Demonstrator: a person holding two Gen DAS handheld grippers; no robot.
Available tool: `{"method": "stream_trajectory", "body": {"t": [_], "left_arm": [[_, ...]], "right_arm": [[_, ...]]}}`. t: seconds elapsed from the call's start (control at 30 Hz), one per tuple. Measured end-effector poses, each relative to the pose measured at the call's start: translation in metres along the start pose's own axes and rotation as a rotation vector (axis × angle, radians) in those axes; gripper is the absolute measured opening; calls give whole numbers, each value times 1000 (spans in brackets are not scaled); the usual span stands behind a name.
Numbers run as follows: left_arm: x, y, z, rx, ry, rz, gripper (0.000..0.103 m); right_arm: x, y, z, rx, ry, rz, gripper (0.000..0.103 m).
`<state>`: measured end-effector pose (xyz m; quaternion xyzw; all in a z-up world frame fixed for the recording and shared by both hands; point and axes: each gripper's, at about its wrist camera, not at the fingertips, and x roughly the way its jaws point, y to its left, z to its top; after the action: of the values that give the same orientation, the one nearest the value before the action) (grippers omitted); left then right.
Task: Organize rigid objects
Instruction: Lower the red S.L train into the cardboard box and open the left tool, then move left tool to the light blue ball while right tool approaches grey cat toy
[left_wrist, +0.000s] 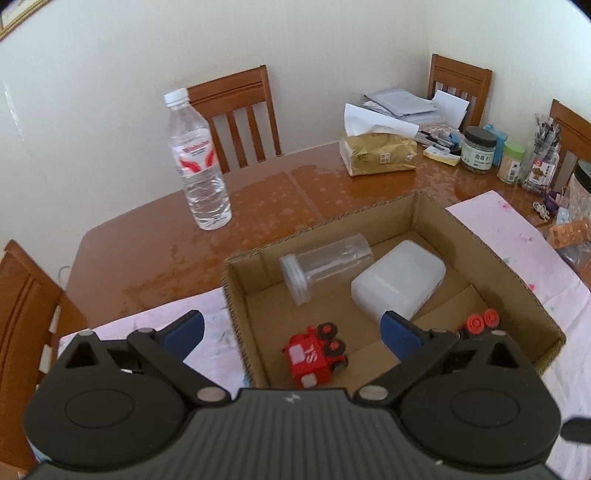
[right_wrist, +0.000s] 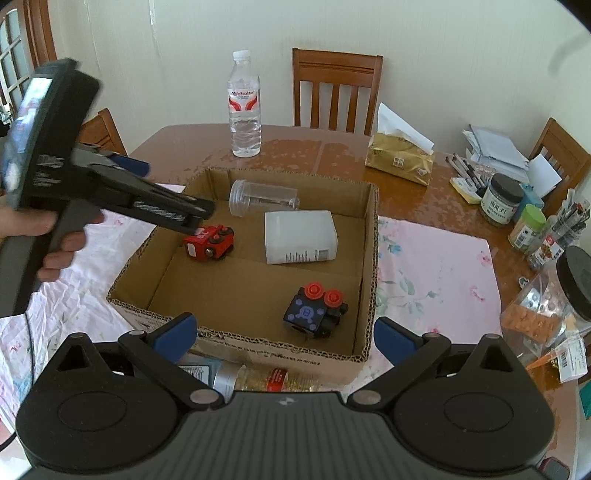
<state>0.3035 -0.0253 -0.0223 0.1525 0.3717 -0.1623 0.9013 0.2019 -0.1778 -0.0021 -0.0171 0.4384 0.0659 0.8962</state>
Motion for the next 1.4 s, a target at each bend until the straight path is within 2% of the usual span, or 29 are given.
{"method": "stream_trajectory", "body": {"t": [0.2,0.37,0.67,0.83,1.07,1.27,1.4], "left_arm": [[-28,4,-21,-9,-26,36,101],[-50,10,-46,-77,-34,26,101],[-67,12,-93,-165,3,44,101],[-71,12,-114,-201,30,5,101],[-73,8,-129,-149,39,-45,101],[-77,3,-141,-116,47,-125,101],[-79,-1,-148,-109,60,-153,101]], "right_arm": [[6,-2,-15,18,22,-10,103],[8,-4,-37,27,49,-24,103],[15,7,-74,2,100,-9,103],[22,21,-90,-39,146,-16,103],[38,38,-102,-78,182,-79,103],[55,46,-105,-117,185,-178,103],[59,46,-107,-141,173,-179,103]]}}
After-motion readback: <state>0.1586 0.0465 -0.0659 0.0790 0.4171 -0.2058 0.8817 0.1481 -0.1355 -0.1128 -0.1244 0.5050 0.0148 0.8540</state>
